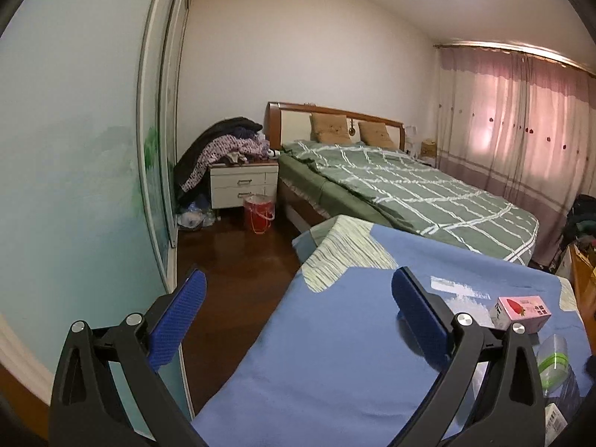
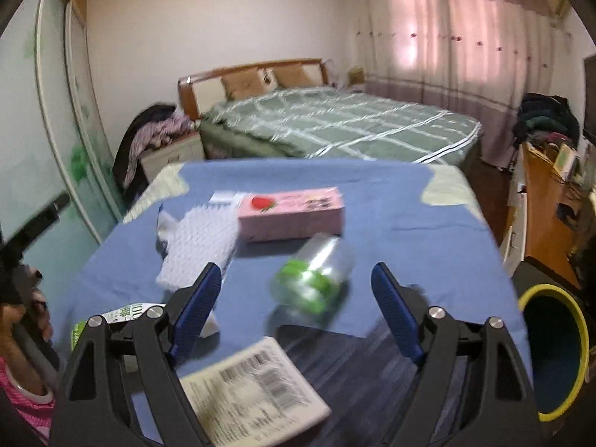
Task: Collect trash
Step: 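Grasp the clear green-lidded cup with the right gripper, then carry the green-lidded cup into the yellow bin and open the right gripper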
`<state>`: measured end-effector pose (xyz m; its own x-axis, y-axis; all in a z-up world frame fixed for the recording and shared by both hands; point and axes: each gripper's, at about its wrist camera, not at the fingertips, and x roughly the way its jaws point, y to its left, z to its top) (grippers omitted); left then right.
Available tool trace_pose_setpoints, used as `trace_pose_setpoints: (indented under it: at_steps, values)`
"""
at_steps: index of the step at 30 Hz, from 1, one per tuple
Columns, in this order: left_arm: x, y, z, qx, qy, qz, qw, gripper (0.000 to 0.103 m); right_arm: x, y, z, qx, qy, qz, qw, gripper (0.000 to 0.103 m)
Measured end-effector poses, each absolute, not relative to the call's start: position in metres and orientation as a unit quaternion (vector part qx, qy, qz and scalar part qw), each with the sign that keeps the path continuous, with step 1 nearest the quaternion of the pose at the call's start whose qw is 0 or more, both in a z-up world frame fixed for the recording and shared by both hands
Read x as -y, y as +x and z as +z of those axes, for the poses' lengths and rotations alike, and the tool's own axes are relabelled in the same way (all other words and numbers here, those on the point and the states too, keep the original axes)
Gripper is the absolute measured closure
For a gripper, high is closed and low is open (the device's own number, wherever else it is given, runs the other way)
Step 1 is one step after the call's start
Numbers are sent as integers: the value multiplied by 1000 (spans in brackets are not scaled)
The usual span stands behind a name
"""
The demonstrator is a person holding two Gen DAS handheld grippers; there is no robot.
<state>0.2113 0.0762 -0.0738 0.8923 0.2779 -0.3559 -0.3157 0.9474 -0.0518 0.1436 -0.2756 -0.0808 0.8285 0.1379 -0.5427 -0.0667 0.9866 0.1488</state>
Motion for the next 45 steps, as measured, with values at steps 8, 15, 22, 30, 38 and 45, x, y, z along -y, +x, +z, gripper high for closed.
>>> trace_pose_setpoints:
  at_steps: [8,15,22,30,38,45]
  values:
    - [-55,203,-69,-162,-35,156,974,5,278,158,-103,-317,69,16,946,24]
    - [-50,200,-66,-161,-35,149,975,5,277,202,-111,-358,67,-14,931,24]
    - [-45,199,-66,-162,-33,138,977,5,276,219,-123,-379,77,-23,922,26]
    - [-38,196,-65,-159,-27,133,978,5,285,212,-128,-380,92,-12,921,52]
    - [-36,195,-65,-159,-27,128,978,5,315,178,-118,-345,114,-21,931,54]
    - [-33,197,-66,-163,-24,126,978,5,346,146,-112,-325,142,-30,935,54]
